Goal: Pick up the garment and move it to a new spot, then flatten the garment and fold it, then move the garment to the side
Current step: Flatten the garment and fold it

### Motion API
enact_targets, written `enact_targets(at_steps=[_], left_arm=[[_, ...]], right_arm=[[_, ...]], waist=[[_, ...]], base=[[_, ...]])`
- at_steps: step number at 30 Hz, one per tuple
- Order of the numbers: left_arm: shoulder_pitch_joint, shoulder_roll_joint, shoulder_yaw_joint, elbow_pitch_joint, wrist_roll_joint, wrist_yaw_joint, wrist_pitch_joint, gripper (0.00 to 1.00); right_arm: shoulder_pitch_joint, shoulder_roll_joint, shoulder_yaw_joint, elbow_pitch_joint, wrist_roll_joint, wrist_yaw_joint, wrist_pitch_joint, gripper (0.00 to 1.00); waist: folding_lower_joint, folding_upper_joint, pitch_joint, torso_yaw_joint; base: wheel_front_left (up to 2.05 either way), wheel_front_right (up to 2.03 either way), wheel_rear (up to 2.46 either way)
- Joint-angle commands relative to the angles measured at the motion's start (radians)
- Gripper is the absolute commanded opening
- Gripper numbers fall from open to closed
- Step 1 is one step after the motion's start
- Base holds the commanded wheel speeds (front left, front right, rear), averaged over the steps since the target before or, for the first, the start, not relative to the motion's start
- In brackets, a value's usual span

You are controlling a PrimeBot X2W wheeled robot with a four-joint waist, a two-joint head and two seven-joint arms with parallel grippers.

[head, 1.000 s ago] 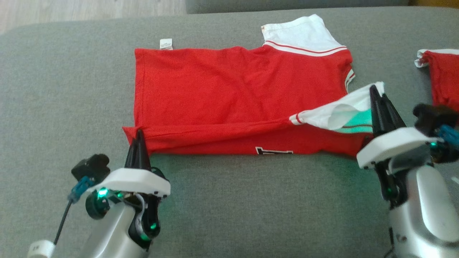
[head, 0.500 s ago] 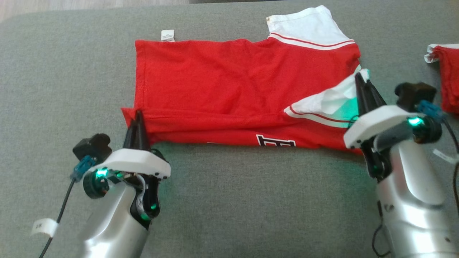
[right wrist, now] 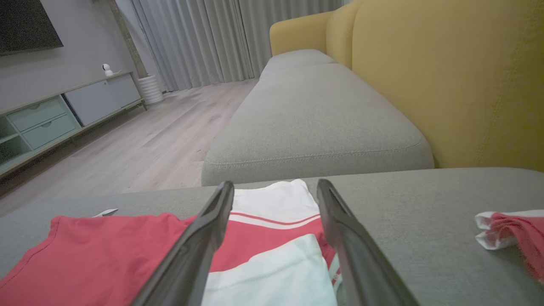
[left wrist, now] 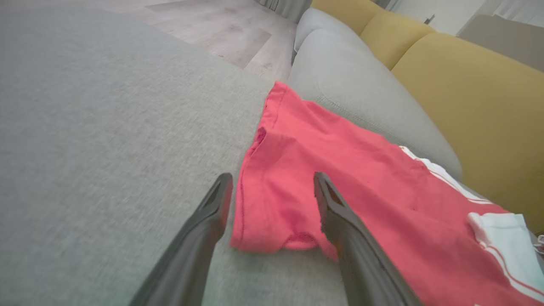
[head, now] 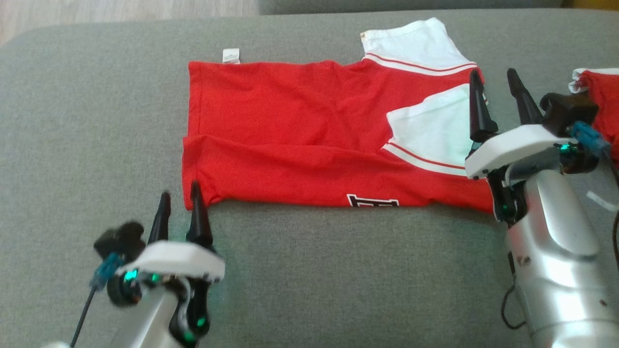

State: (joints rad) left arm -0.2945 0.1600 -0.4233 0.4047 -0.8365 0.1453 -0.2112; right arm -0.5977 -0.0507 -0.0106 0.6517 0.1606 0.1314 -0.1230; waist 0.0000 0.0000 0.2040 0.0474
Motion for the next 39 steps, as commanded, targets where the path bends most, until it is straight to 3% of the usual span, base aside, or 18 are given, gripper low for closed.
enact_targets(at_steps=[1,13,20,23,26,36,37,38,39], left_arm=[[0.002,0.033,0.029,-0.044,-0.001,0.008,0.002,1.00],[0.054,0.073,0.038,-0.102,-0.062,0.057,0.143,1.00],[0.023,0.081,0.056,-0.056,-0.079,0.061,0.160,1.00],[0.010,0.080,0.058,-0.043,-0.084,0.051,0.156,0.41],[0.000,0.076,0.055,-0.038,-0.084,0.041,0.151,0.00],[-0.010,0.078,0.060,-0.065,-0.076,0.031,0.115,0.00],[-0.008,0.080,0.061,-0.067,-0.077,0.030,0.115,0.00],[-0.007,0.083,0.061,-0.069,-0.077,0.029,0.115,0.00],[-0.006,0.085,0.061,-0.072,-0.077,0.027,0.114,0.00]], right_arm=[[0.005,0.000,0.014,-0.049,-0.014,-0.001,-0.010,1.00],[0.293,0.000,-0.003,-0.371,-0.017,-0.001,0.099,1.00],[0.374,0.000,-0.003,-0.466,0.013,-0.001,0.145,1.00],[0.389,0.000,-0.007,-0.473,0.015,-0.001,0.164,1.00],[0.399,0.000,-0.012,-0.458,0.022,-0.001,0.194,1.00],[0.379,0.000,-0.007,-0.354,0.050,-0.001,0.267,1.00],[0.375,0.000,-0.003,-0.341,0.060,-0.001,0.276,0.98],[0.371,0.000,0.001,-0.328,0.071,-0.001,0.283,0.56],[0.364,0.000,0.001,-0.318,0.090,-0.001,0.284,0.44]], waist=[[0.0000,0.0000,-0.010,-0.003],[0.0000,0.0000,-0.003,-0.057],[0.0000,0.0000,0.039,-0.090],[0.0000,0.0000,0.049,-0.096],[0.0000,0.0000,0.056,-0.097],[0.0000,0.0000,0.062,-0.071],[0.0000,0.0000,0.062,-0.068],[0.0000,0.0000,0.062,-0.066],[0.0000,0.0000,0.061,-0.064]], base=[[0.00,0.00,0.00],[0.00,0.00,0.00],[0.00,0.00,0.00],[0.00,0.00,0.00],[0.00,0.00,0.00],[0.00,0.00,0.00],[0.00,0.00,0.00],[0.00,0.00,0.00],[0.00,0.00,0.00]])
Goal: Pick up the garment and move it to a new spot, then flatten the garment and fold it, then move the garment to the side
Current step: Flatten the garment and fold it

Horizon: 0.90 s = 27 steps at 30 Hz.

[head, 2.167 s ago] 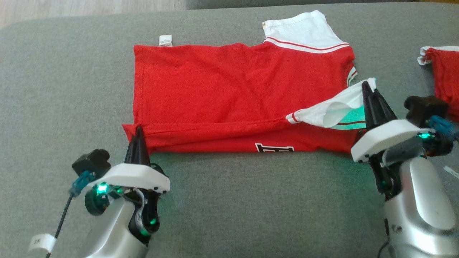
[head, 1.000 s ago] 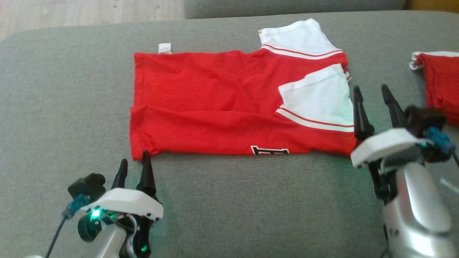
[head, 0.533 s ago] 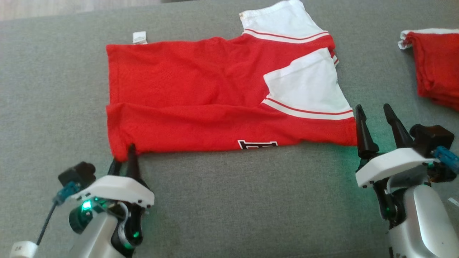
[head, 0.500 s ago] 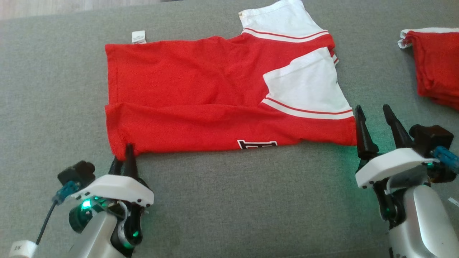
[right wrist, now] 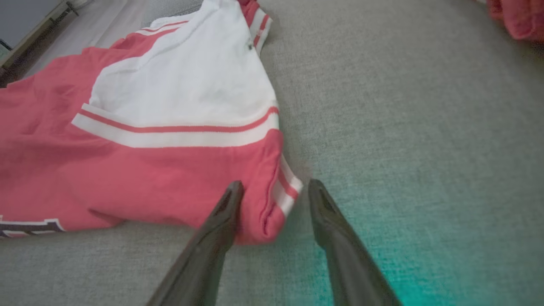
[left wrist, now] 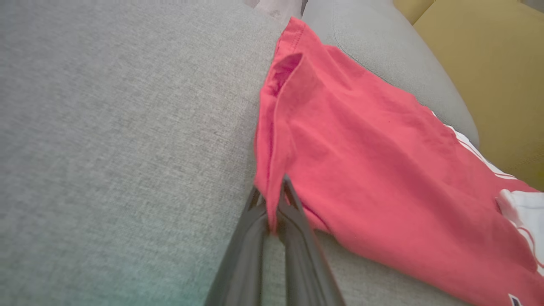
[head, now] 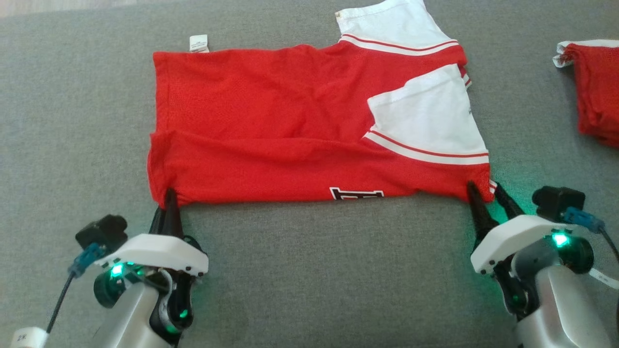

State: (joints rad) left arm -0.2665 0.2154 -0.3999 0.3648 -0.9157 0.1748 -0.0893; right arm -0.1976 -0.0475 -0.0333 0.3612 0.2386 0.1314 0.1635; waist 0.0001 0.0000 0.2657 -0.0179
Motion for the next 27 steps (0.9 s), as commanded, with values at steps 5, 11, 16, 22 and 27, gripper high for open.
enact_targets(at_steps=[5,11,16,22,27], left_arm=[[-0.028,0.045,0.044,-0.041,-0.002,-0.022,-0.018,0.00],[-0.019,0.067,0.046,-0.090,-0.001,-0.054,-0.036,0.00],[0.036,0.070,0.027,-0.151,0.003,-0.049,-0.035,0.00],[0.156,0.069,-0.020,-0.208,0.006,-0.030,-0.012,0.00],[0.229,0.056,-0.039,-0.199,0.000,-0.014,-0.017,0.00]], right_arm=[[-0.085,-0.003,0.015,0.005,0.064,-0.001,-0.007,0.00],[-0.118,-0.003,-0.039,-0.065,0.022,-0.001,0.016,0.00],[-0.049,-0.003,-0.080,-0.192,-0.012,-0.001,0.103,0.00],[0.134,-0.003,-0.120,-0.335,-0.010,-0.001,0.185,0.00],[0.247,-0.003,-0.148,-0.358,0.010,-0.001,0.196,0.00]], waist=[[-0.0001,0.0000,-0.006,0.009],[-0.0001,0.0000,-0.030,0.019],[-0.0001,0.0000,-0.062,0.036],[-0.0001,0.0000,-0.092,0.049],[-0.0001,0.0000,-0.105,0.044]], base=[[0.00,0.00,0.00],[0.00,0.00,0.00],[0.00,0.00,0.00],[0.00,0.00,0.00],[0.00,0.00,0.00]])
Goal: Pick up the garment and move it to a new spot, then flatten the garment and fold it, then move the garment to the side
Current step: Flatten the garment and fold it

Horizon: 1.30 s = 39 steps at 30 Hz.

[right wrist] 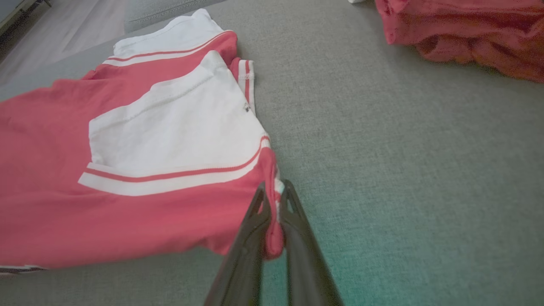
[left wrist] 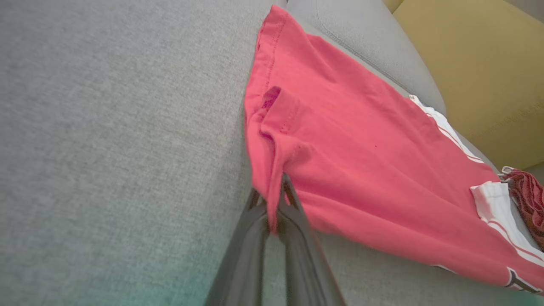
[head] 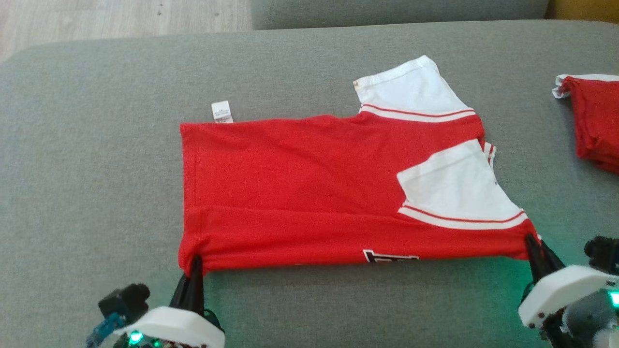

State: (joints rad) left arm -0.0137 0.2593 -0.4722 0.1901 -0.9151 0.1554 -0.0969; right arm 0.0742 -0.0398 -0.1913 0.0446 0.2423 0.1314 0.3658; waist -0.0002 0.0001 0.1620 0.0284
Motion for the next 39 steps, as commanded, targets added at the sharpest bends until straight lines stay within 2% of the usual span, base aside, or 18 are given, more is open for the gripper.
enact_targets(at_steps=[1,3,4,5,6,7,8,9,15,21,25,30,33,39], left_arm=[[-0.015,0.010,0.031,-0.022,-0.001,0.007,-0.011,0.00],[-0.001,0.008,0.028,-0.017,-0.003,0.010,-0.013,0.00],[0.002,0.009,0.026,-0.013,0.000,0.012,-0.016,0.00],[0.004,0.012,0.025,-0.010,0.006,0.015,-0.019,0.31],[0.006,0.014,0.023,-0.009,0.010,0.017,-0.022,0.39],[0.009,0.017,0.022,-0.009,0.013,0.018,-0.023,0.93],[0.009,0.017,0.022,-0.009,0.013,0.018,-0.023,0.93],[0.010,0.021,0.022,-0.011,0.014,0.019,-0.022,1.00],[-0.014,0.085,0.031,-0.069,0.049,0.040,0.000,1.00],[-0.169,0.225,0.053,-0.177,0.119,0.051,0.103,1.00],[-0.331,0.314,0.049,-0.215,0.162,0.029,0.220,1.00],[-0.509,0.388,0.020,-0.180,0.194,-0.018,0.375,1.00],[-0.602,0.414,-0.006,-0.115,0.192,-0.056,0.482,1.00],[-0.666,0.437,-0.014,-0.041,0.168,-0.076,0.583,1.00]], right_arm=[[-0.014,-0.010,0.009,-0.038,0.017,-0.001,-0.011,0.00],[0.000,-0.010,0.009,-0.027,0.023,-0.001,-0.024,0.00],[0.004,-0.010,0.009,-0.018,0.030,-0.001,-0.031,0.20],[0.007,-0.010,0.010,-0.009,0.037,-0.001,-0.037,0.78],[0.011,-0.010,0.014,-0.003,0.039,-0.001,-0.043,1.00],[0.014,-0.010,0.017,0.002,0.038,-0.001,-0.046,1.00],[0.014,-0.010,0.017,0.002,0.038,-0.001,-0.046,1.00],[0.016,-0.010,0.019,0.005,0.038,-0.001,-0.048,1.00],[0.007,-0.010,-0.008,-0.033,0.005,-0.001,-0.068,1.00],[-0.087,-0.010,0.001,-0.108,-0.033,-0.001,-0.078,1.00],[-0.171,-0.010,0.033,-0.141,-0.059,-0.001,-0.063,1.00],[-0.274,-0.010,0.094,-0.150,-0.073,-0.001,-0.049,1.00],[-0.346,-0.010,0.142,-0.144,-0.077,-0.001,-0.047,1.00],[-0.424,-0.013,0.187,-0.139,-0.081,-0.001,-0.055,1.00]], waist=[[0.0002,-0.0001,-0.004,-0.005],[0.0002,-0.0001,-0.008,-0.008],[0.0002,-0.0001,-0.011,-0.009],[0.0002,-0.0001,-0.013,-0.010],[0.0002,-0.0001,-0.016,-0.011],[0.0002,-0.0001,-0.019,-0.012],[0.0002,-0.0001,-0.019,-0.012],[0.0002,-0.0001,-0.022,-0.013],[0.0002,-0.0001,-0.028,-0.018],[0.0002,-0.0001,0.005,-0.028],[0.0002,-0.0001,0.047,-0.038],[0.0002,-0.0001,0.118,-0.063],[0.0002,-0.0001,0.176,-0.089],[0.0002,-0.0001,0.255,-0.122]], base=[[0.00,0.00,0.00],[0.00,0.00,0.00],[0.00,0.00,0.00],[0.00,0.00,0.00],[0.00,0.00,0.00],[0.00,0.00,0.00],[0.00,0.00,0.00],[0.00,0.00,0.00],[0.00,0.00,0.00],[0.00,0.00,0.00],[0.00,0.00,0.00],[0.00,0.00,0.00],[0.00,0.00,0.00],[0.00,0.00,0.00]])
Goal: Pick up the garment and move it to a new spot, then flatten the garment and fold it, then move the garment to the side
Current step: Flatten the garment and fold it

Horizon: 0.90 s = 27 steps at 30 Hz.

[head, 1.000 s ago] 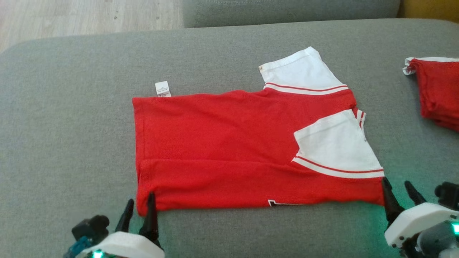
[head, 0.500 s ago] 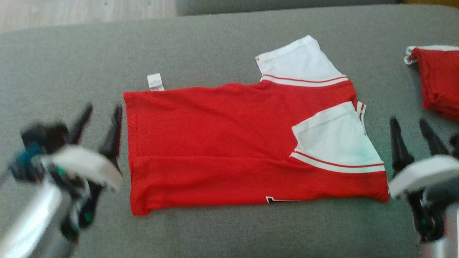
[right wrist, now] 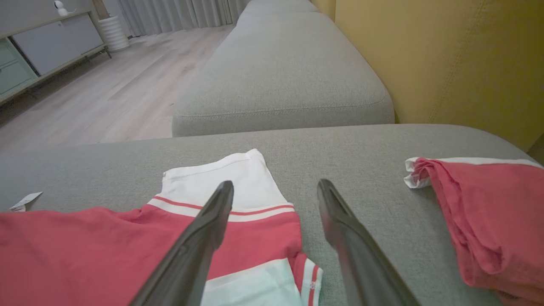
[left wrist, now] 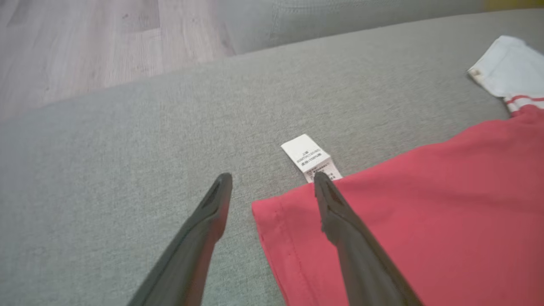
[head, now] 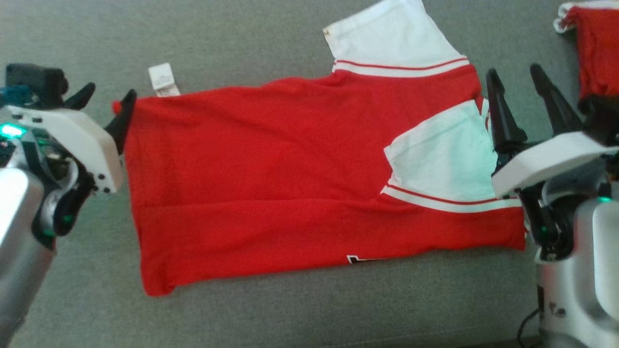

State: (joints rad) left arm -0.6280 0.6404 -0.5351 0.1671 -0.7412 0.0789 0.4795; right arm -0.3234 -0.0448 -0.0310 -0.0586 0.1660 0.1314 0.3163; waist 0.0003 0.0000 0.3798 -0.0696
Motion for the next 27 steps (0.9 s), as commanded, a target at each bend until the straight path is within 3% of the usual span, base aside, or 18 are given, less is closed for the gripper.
enact_targets(at_steps=[1,12,13,14,16,17,18,27], left_arm=[[-0.055,0.059,0.051,-0.009,-0.009,0.001,0.013,1.00],[-0.039,0.077,0.052,0.008,-0.043,0.010,0.069,0.98],[-0.037,0.075,0.052,0.007,-0.045,0.013,0.069,0.82],[-0.036,0.074,0.052,0.006,-0.046,0.014,0.069,0.74],[-0.036,0.070,0.050,0.002,-0.051,0.012,0.073,0.42],[-0.036,0.068,0.048,-0.001,-0.054,0.011,0.075,0.31],[-0.036,0.066,0.046,-0.005,-0.056,0.009,0.077,0.00],[-0.052,0.034,0.059,-0.091,-0.049,0.002,-0.004,0.00]], right_arm=[[-0.035,-0.009,0.031,-0.035,-0.004,-0.001,-0.008,1.00],[-0.085,-0.019,0.053,-0.018,0.006,-0.001,-0.026,1.00],[-0.088,-0.020,0.054,-0.016,0.007,-0.001,-0.026,1.00],[-0.092,-0.022,0.057,-0.015,0.009,-0.001,-0.026,1.00],[-0.099,-0.025,0.062,-0.014,0.012,-0.001,-0.024,1.00],[-0.103,-0.026,0.064,-0.013,0.013,-0.001,-0.023,1.00],[-0.108,-0.029,0.066,-0.011,0.014,-0.001,-0.020,1.00],[-0.286,-0.094,0.098,0.077,-0.003,-0.001,0.062,1.00]], waist=[[-0.0003,0.0000,0.047,-0.028],[-0.0003,0.0000,0.097,-0.042],[-0.0003,0.0000,0.099,-0.041],[-0.0003,0.0000,0.103,-0.041],[-0.0003,0.0000,0.109,-0.039],[-0.0003,0.0000,0.111,-0.037],[-0.0003,0.0000,0.113,-0.035],[-0.0003,0.0000,0.115,0.031]], base=[[0.00,0.00,0.00],[0.00,0.00,0.00],[0.00,0.00,0.00],[0.00,0.00,0.00],[0.00,0.00,0.00],[0.00,0.00,0.00],[0.00,0.00,0.00],[0.00,0.00,0.00]])
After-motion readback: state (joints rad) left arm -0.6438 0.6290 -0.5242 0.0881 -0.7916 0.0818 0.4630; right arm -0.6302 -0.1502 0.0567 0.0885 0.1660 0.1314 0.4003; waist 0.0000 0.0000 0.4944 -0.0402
